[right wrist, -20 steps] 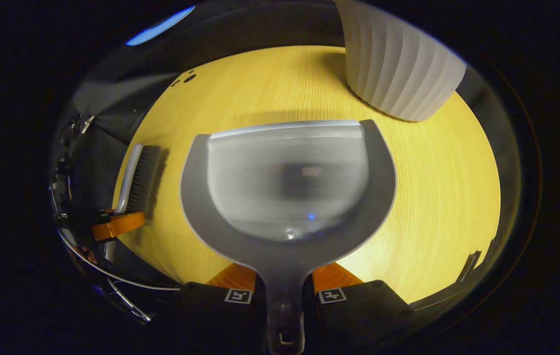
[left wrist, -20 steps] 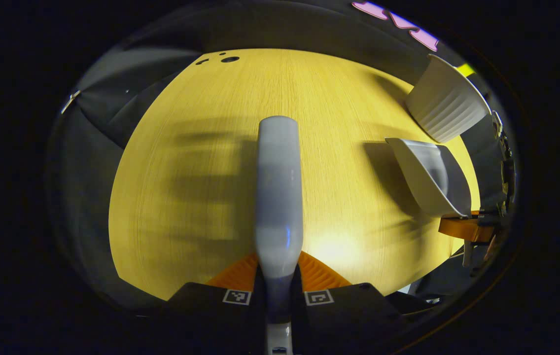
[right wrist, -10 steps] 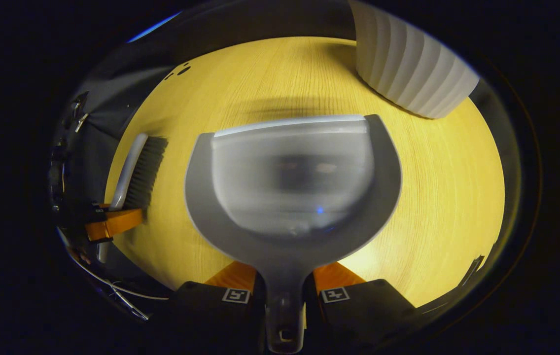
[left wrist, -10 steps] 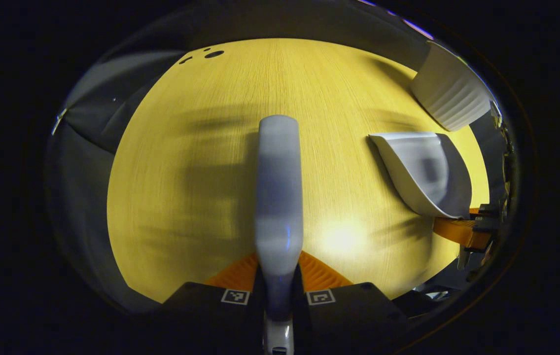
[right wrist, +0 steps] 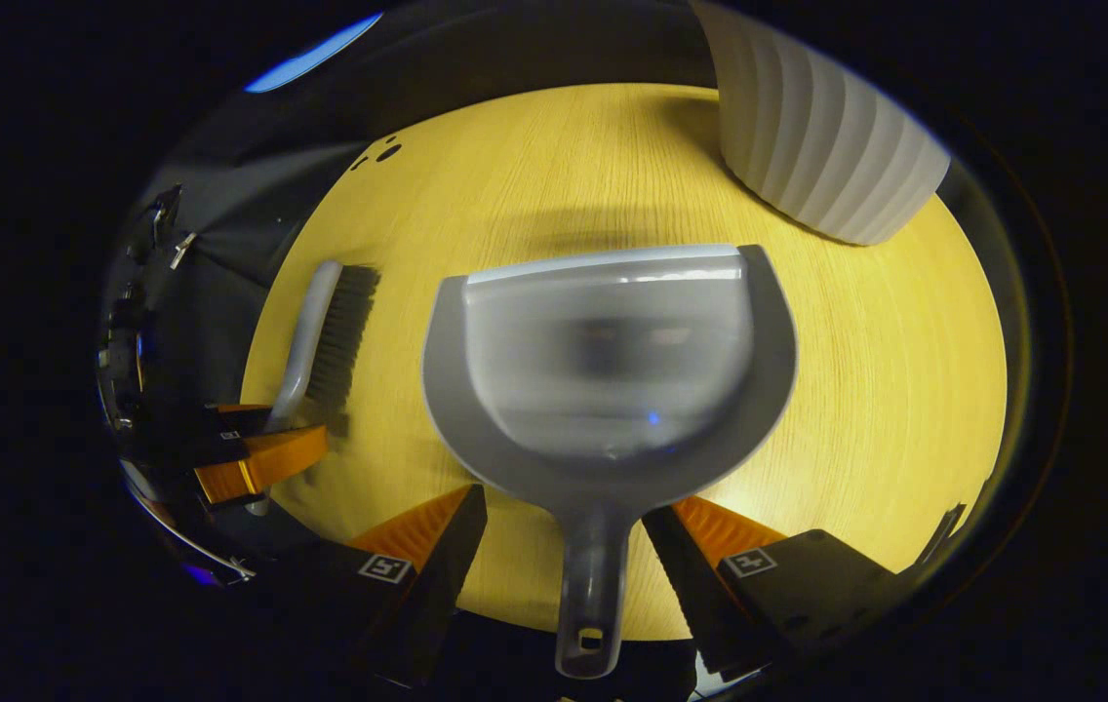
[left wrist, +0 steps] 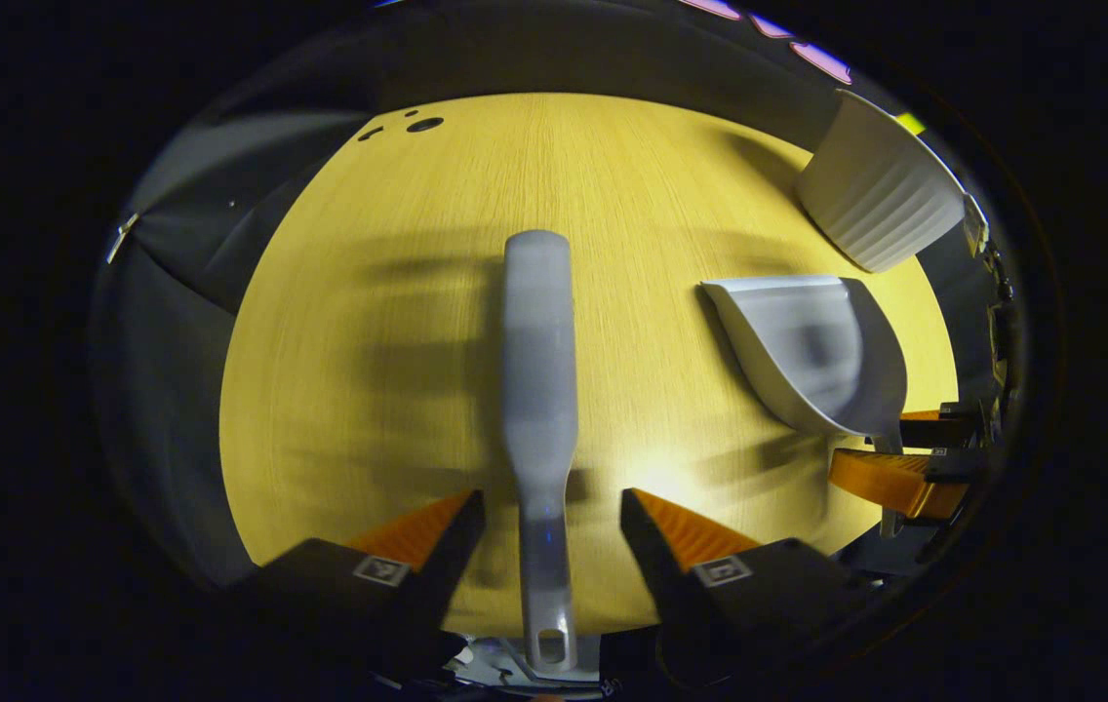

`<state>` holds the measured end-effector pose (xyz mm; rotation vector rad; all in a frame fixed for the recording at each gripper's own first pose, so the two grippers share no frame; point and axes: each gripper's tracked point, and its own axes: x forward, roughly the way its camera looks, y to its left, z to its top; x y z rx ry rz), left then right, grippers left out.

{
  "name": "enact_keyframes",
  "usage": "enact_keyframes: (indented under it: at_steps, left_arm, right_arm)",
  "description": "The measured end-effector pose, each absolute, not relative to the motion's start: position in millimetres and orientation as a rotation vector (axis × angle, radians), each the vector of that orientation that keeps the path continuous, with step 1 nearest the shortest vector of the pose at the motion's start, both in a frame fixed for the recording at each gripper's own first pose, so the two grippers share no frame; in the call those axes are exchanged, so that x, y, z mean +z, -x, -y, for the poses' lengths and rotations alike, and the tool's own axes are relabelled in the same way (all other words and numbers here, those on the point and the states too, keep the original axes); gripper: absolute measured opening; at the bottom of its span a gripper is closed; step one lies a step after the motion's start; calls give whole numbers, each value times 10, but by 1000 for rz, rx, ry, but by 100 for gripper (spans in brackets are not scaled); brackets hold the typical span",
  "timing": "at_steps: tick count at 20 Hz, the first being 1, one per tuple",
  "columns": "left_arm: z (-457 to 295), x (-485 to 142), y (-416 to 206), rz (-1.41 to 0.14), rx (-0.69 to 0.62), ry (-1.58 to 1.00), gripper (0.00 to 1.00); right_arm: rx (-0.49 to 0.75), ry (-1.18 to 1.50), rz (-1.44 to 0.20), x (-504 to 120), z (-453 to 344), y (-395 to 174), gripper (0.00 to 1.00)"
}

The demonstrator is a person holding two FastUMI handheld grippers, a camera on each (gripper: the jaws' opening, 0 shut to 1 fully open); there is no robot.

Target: Pick up the small broom and dustpan from the desktop, sweep the trash into the dustpan with the broom, and then empty the trash into the garbage bin.

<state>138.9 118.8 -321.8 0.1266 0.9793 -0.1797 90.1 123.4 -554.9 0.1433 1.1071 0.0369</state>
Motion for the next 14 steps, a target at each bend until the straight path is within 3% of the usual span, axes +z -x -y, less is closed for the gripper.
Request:
enact_keyframes:
  at_steps: [1,6,14]
  left_arm:
    - [-1207,-3214,-1366,-966,-172,-124,100]
    - [-1185,-2814,-1102,-850,-198,-133,96]
    - [-1011,-1456,-719,-345,-176,-15,96]
  right_arm:
    - [38,-149,-1096,-5477,-1236,-890,99]
    - [68,-69,-977,-4912,-1141,-868,99]
    - [107,114,-541,-3515,-1298,-939,99]
